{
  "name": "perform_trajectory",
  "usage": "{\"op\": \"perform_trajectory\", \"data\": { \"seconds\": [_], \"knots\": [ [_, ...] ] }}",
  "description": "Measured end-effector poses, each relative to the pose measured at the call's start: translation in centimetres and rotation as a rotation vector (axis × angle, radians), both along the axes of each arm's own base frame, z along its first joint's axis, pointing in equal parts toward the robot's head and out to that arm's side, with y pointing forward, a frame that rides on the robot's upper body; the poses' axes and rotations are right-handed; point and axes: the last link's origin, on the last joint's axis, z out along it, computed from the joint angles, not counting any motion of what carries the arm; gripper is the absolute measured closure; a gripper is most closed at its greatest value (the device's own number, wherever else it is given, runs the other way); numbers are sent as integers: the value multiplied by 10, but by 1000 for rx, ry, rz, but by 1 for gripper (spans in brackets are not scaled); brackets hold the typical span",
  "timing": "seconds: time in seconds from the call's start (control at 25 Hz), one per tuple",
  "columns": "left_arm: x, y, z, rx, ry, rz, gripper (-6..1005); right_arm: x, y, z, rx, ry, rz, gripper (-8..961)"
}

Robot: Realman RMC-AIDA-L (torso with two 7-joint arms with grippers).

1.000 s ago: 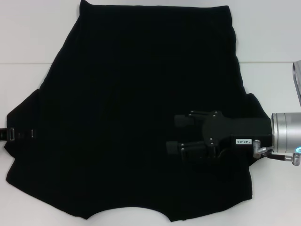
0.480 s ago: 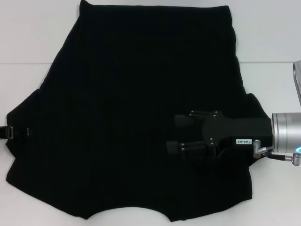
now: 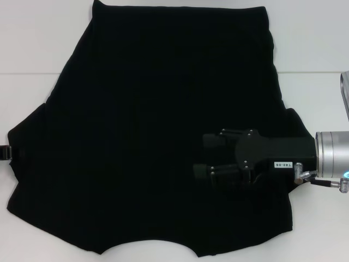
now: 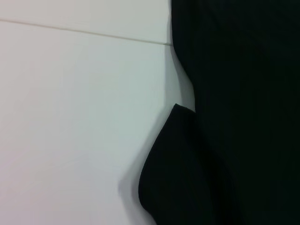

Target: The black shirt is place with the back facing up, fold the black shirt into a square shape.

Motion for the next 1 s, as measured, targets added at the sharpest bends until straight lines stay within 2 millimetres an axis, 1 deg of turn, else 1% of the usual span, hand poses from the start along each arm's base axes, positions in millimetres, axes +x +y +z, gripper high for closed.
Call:
{"op": "perform_trajectory", "data": {
  "seconds": [0.24,0.4,0.56,0.8,1.0],
  "knots": [
    [-1,0,-2,-18,29,1,874,-1,0,1,3,8,-1,41],
    [0,1,-4,-28,44,-10,938,-1,0,1,6,13,-4,41],
    [1,2,0,-18,55,-21,1002,-2,1,2,12,28,-6,41],
    [0,1,10,9,66,-20,998,-3,1,2,17,36,-9,41],
    [-5,-2,17,29,68,-5,997,-4,1,0,18,46,-13,40]
  ]
}}
